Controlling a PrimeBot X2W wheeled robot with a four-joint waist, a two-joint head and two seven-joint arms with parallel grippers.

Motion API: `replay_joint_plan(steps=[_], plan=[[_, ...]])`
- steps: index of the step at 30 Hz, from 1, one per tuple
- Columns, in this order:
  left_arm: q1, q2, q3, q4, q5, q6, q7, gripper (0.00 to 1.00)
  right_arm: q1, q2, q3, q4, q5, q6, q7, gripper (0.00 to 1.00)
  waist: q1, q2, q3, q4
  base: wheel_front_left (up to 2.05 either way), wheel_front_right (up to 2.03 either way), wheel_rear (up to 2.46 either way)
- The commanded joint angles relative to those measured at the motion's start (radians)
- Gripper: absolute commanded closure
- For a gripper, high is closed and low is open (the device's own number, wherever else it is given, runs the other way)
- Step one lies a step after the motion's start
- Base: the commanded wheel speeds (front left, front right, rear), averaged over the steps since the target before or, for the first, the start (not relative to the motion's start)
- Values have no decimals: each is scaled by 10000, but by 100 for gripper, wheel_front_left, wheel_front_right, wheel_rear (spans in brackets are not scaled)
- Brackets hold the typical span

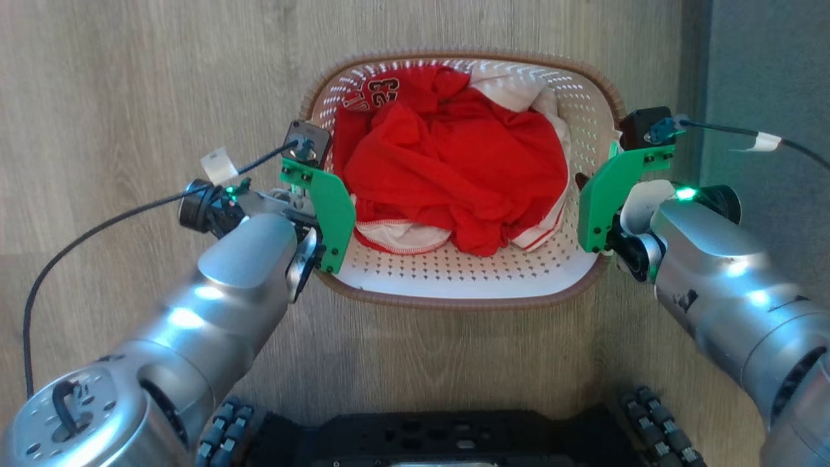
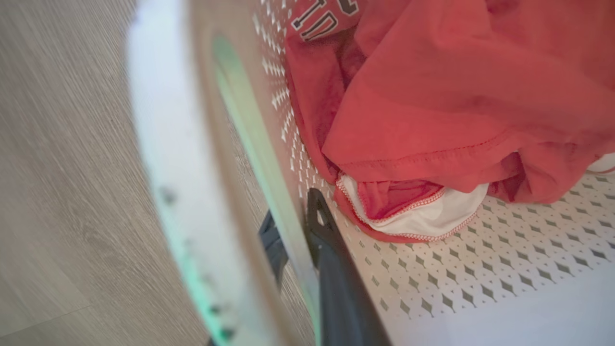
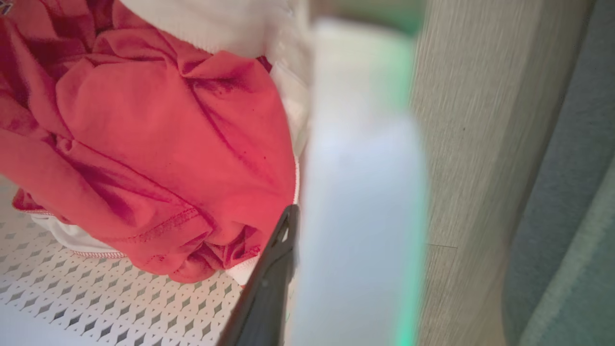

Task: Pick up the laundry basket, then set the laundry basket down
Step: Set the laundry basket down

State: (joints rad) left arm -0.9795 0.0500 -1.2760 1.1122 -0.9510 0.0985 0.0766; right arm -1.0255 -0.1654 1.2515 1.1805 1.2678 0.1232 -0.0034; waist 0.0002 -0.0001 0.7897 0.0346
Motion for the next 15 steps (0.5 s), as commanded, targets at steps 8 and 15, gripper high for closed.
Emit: replay_joint_plan(steps=[8,15], plan=[[-394,3,-34,-153,-41,44,-15,100,-70,329,234,-93,-344,75,-414,100,-2,1,852,-82,0,0,0],[-313,3,-38,-325,-166,136,33,100,-291,293,255,-34,-717,75,-673,100,-2,1,1034,-25,0,0,0]])
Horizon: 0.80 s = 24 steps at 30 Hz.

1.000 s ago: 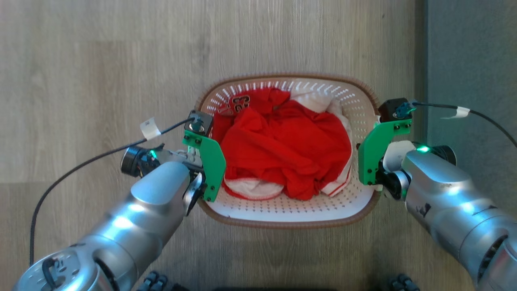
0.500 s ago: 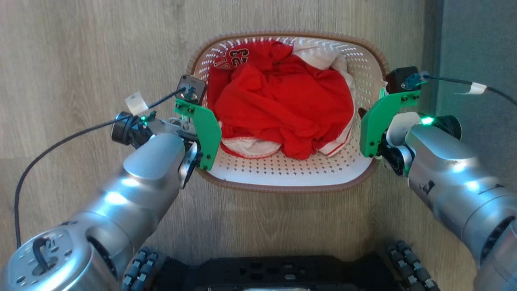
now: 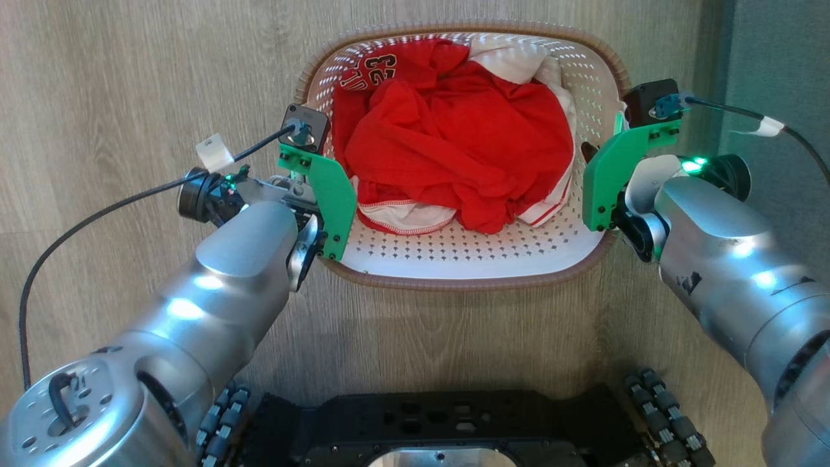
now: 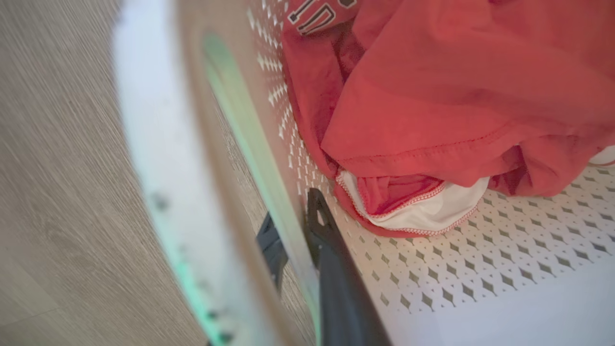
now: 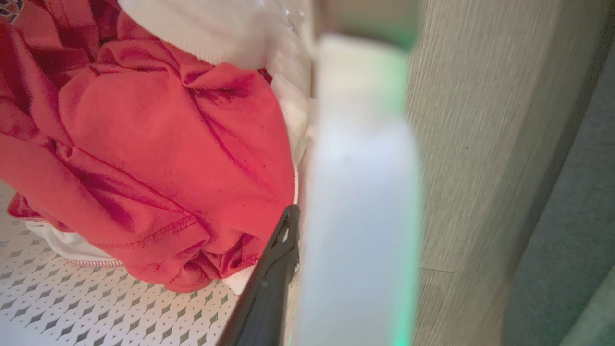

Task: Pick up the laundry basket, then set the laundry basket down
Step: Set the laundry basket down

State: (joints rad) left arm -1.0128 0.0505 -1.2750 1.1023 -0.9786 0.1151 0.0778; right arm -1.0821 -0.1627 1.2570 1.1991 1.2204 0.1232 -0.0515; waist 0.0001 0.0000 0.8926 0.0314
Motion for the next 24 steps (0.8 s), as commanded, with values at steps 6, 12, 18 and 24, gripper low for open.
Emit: replay_joint_plan(steps=[6,12,18,24], plan=[[57,-3,-50,-353,85,32,70,100,296,232,208,-228,-256,75,-224,100,-1,0,68,68,0,0,0],[-13,-3,-51,-389,200,65,51,100,369,189,203,-281,-81,75,-238,100,-1,0,141,110,0,0,0],[-153,-3,-51,-353,296,113,-53,100,354,169,209,-264,-55,75,-231,100,-1,0,234,110,0,0,0],[-190,-3,-51,-356,326,137,-80,100,373,145,214,-240,-25,75,-272,100,-1,0,302,133,0,0,0]])
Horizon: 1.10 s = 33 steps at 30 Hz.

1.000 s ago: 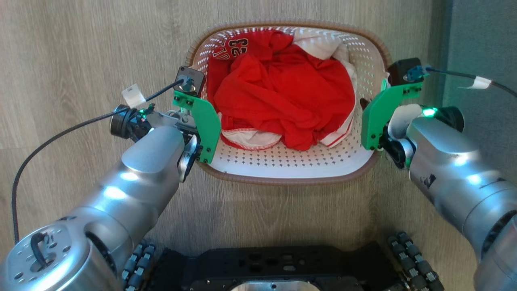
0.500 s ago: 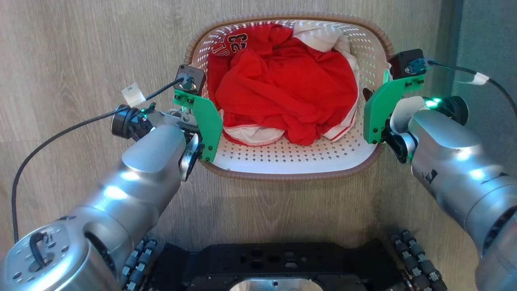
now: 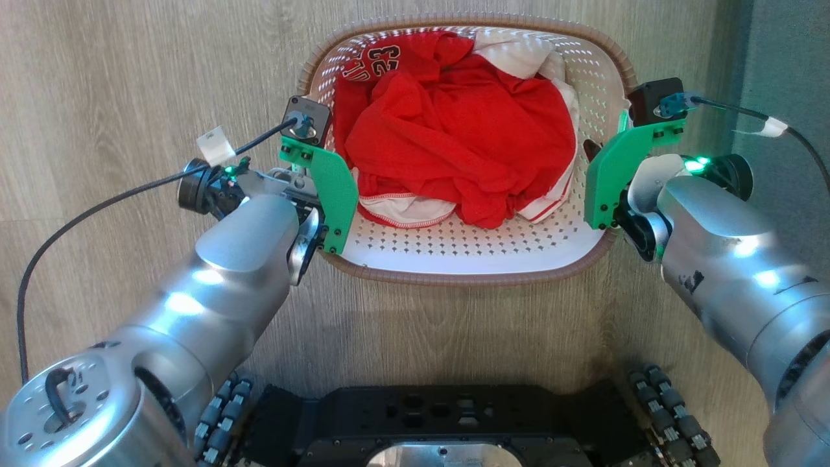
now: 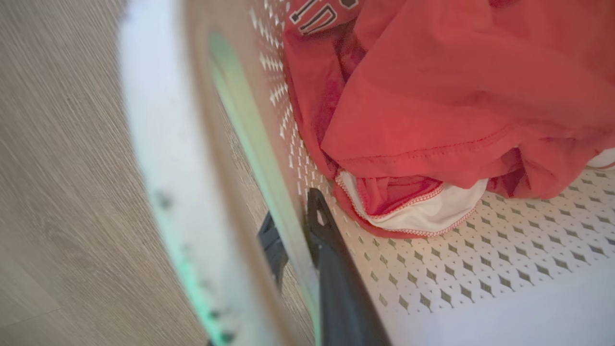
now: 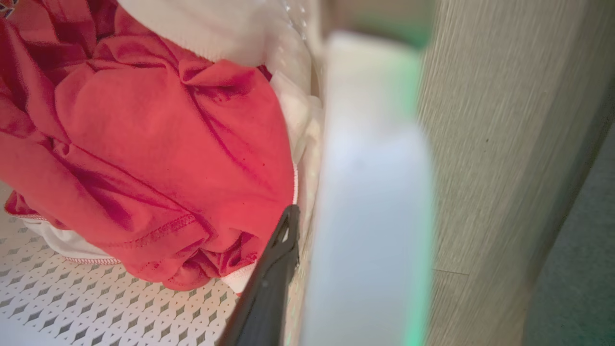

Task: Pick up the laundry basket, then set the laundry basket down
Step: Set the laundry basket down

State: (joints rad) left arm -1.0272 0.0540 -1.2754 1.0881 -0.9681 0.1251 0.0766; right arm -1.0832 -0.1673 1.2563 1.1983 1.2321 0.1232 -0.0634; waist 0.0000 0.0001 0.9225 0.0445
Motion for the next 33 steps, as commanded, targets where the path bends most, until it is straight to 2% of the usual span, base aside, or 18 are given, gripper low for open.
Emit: replay_joint_plan(steps=[1,4,5,6,7,8,22,28,33], plan=[[-48,-38,-48,-209,236,47,-45,100,386,188,222,-227,-139,75,-154,100,0,-1,9,7,0,0,0],[-48,-38,-48,-187,301,135,-13,100,384,161,202,-146,-58,75,-268,100,0,-1,16,31,0,0,0],[-50,-38,-48,-183,315,193,-22,77,367,148,203,-77,-72,75,-350,56,0,-1,18,44,0,0,0],[-47,-38,-48,-185,318,237,-17,55,356,139,204,-10,-106,75,-429,0,0,-1,17,59,0,0,0],[-39,-38,-48,-191,333,264,8,4,361,135,205,42,-117,75,-472,0,0,-1,14,75,0,0,0],[-21,-38,-48,-190,372,259,94,0,369,136,206,81,-118,75,-499,0,0,-1,7,89,0,0,0],[158,-38,-48,-194,434,464,269,0,472,150,215,329,-108,75,-637,0,0,-1,-213,193,0,0,0],[420,-38,-48,-131,368,461,240,0,659,233,209,398,52,75,-549,0,0,-1,-717,180,0,0,0],[790,-38,-48,-58,329,398,89,0,1074,320,169,530,245,75,-415,0,0,-1,-1566,108,0,0,0]])
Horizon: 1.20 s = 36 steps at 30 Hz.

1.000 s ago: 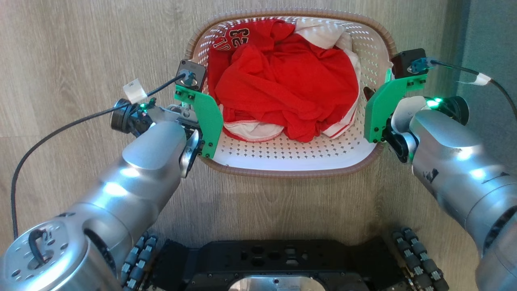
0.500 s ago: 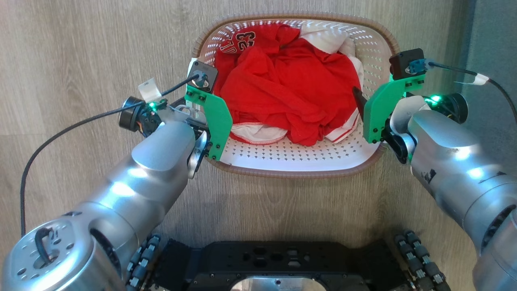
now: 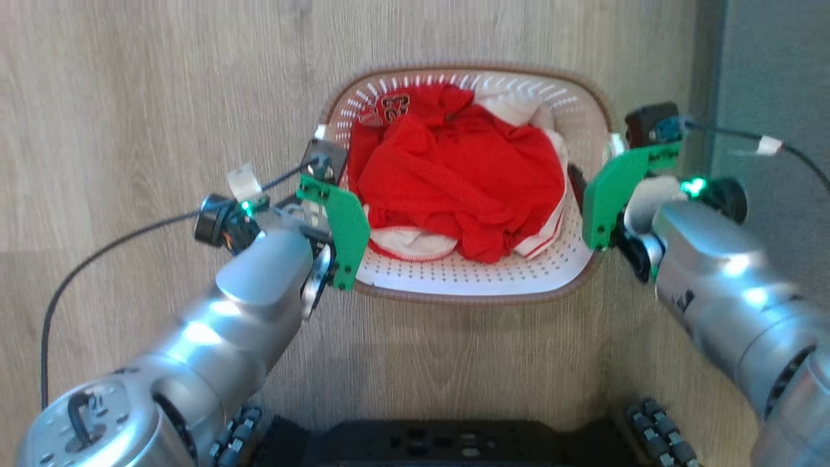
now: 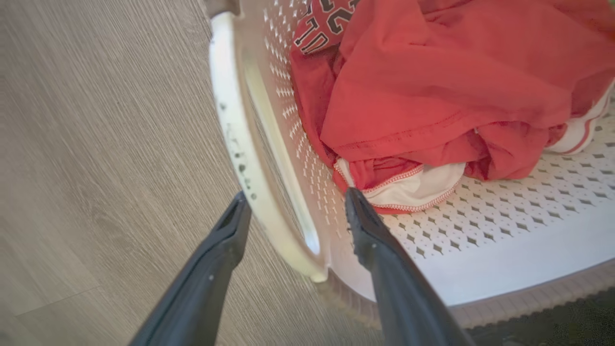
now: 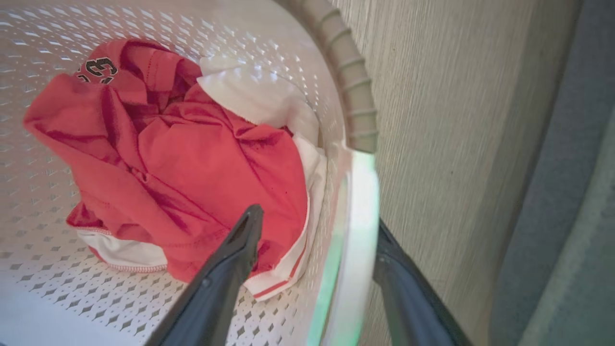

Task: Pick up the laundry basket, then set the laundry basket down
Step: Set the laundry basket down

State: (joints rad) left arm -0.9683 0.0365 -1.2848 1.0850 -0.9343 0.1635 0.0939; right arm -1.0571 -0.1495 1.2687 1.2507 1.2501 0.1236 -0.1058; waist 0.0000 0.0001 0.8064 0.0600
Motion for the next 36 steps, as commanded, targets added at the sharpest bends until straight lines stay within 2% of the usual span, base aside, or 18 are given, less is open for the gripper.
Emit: replay_joint_plan(steps=[1,6,11,17,18,22,24,26,29,30,33,36], plan=[[298,137,46,5,59,-18,-106,0,946,163,12,27,140,71,37,0,0,-1,-637,-61,0,0,0],[1098,137,46,229,196,-239,-158,0,1782,329,-9,110,344,71,163,0,0,-1,-2150,-262,0,0,0],[1887,137,46,505,270,-469,-588,0,2637,518,62,61,-235,71,357,0,0,-1,-3721,-515,0,0,0],[2489,137,336,223,-242,-772,-2254,0,3286,425,-361,-100,232,71,-798,0,0,-1,-5376,-464,0,0,0],[2599,137,429,225,-346,-787,-2862,0,3415,371,-642,-203,448,71,-1198,0,0,-1,-5830,-395,0,0,0],[2769,137,732,186,-457,-785,-3469,0,3587,190,-1189,-623,574,71,-1538,0,0,-1,-6692,-285,0,0,0],[2708,137,1137,-23,-373,-655,-3540,0,3431,-30,-1871,-1022,347,71,-1551,0,0,-1,-7021,-255,0,0,0],[2661,234,1914,-693,70,-332,-3549,0,3443,-318,-2822,-1547,-164,71,-1555,0,0,-1,-7314,-162,0,0,0],[3048,489,3321,-2093,1109,156,-3552,0,3786,-730,-4473,-2466,-1590,71,-1557,0,0,-1,-7647,-43,0,0,0],[3048,489,3321,-2093,1109,156,-3552,0,3786,-730,-4473,-2466,-1590,71,-1557,0,0,-1,-7647,-43,0,0,0],[3792,659,4853,-3761,2514,536,-3553,0,4567,-854,-6332,-3752,-3291,71,-1558,0,0,-1,-7894,54,0,0,0],[4684,639,6330,-5354,3874,696,-3554,0,5496,-708,-8101,-5297,-5010,71,-1558,0,0,-1,-8013,100,0,0,0]])
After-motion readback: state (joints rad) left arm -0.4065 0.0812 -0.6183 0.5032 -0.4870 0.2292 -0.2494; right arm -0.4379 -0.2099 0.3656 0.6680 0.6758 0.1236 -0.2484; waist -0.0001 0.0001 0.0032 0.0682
